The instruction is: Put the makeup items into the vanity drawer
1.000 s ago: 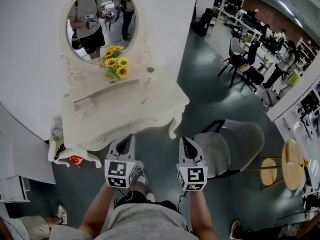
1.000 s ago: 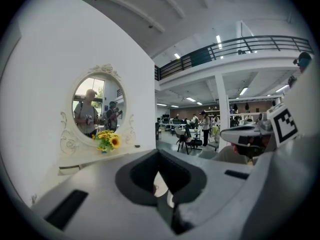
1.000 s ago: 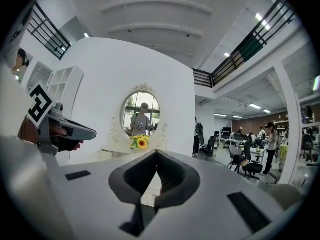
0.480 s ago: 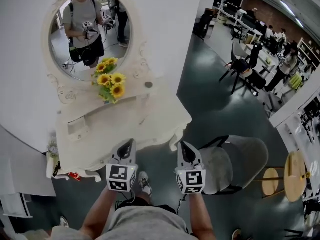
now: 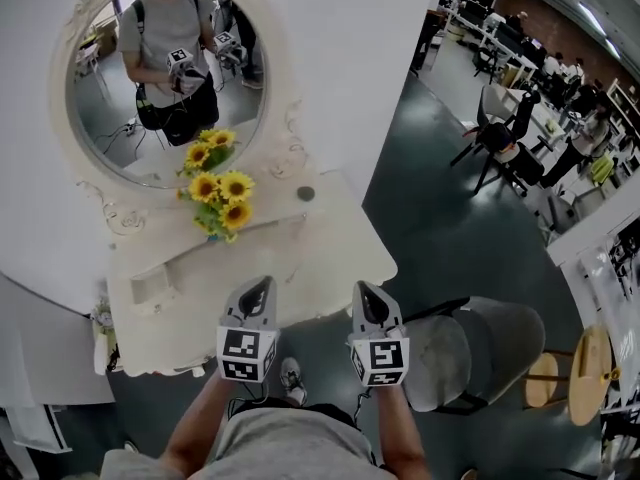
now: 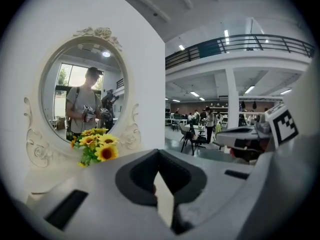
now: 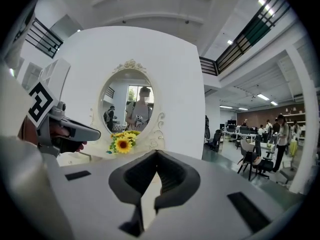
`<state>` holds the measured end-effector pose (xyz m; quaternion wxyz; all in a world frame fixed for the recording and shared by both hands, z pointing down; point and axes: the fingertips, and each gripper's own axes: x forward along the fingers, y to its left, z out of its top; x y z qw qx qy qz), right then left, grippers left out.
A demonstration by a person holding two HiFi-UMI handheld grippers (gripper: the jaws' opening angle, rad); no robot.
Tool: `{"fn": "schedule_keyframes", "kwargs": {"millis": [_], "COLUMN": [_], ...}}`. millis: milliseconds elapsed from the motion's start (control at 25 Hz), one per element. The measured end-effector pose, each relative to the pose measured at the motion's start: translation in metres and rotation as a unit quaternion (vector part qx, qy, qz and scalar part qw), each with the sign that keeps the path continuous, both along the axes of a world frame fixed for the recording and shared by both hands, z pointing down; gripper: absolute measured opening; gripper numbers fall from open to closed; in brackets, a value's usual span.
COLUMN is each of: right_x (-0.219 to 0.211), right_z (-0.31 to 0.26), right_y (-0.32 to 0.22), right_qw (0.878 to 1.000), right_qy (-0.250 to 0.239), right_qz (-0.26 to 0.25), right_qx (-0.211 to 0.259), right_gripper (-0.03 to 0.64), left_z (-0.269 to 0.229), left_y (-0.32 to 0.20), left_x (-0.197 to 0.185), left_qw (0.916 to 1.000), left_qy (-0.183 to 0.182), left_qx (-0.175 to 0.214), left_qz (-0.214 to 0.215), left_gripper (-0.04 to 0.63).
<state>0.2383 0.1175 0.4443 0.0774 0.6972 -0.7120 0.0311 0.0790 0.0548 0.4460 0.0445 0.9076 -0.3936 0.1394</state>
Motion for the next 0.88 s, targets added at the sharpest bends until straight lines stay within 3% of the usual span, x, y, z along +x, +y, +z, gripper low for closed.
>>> {"fn": "schedule_keyframes", "kwargs": {"millis": [440, 720, 880], "right_x": [-0.007, -0.007, -0.006], "right_z": [0.022, 0.045, 0.065], "right_y": [-0.086, -0.134, -0.164], "right_qw": [0.999, 0.995, 0.99], "right_qy": [0.007, 0.015, 0.017], "right_qz": [-0.03, -0.078, -0.114], "right_qx": [-0.025, -0.054, -0.077], "right_gripper": [0.012, 0.012, 0.012], "left_z": [0.025, 0.047, 0.061], "left_y": [-0.071, -0.096, -0.111], "left_x": [-0.009, -0.023, -0.031], "left_qw": [0.9992, 0.9948, 0.9882], "left_qy": [0.0, -0.004, -0.003], "left_qx": [-0.024, -0.053, -0.072], "left_qz": [-0.031, -0.087, -0.135], "left_gripper": [0.0, 0.0, 0.0]}}
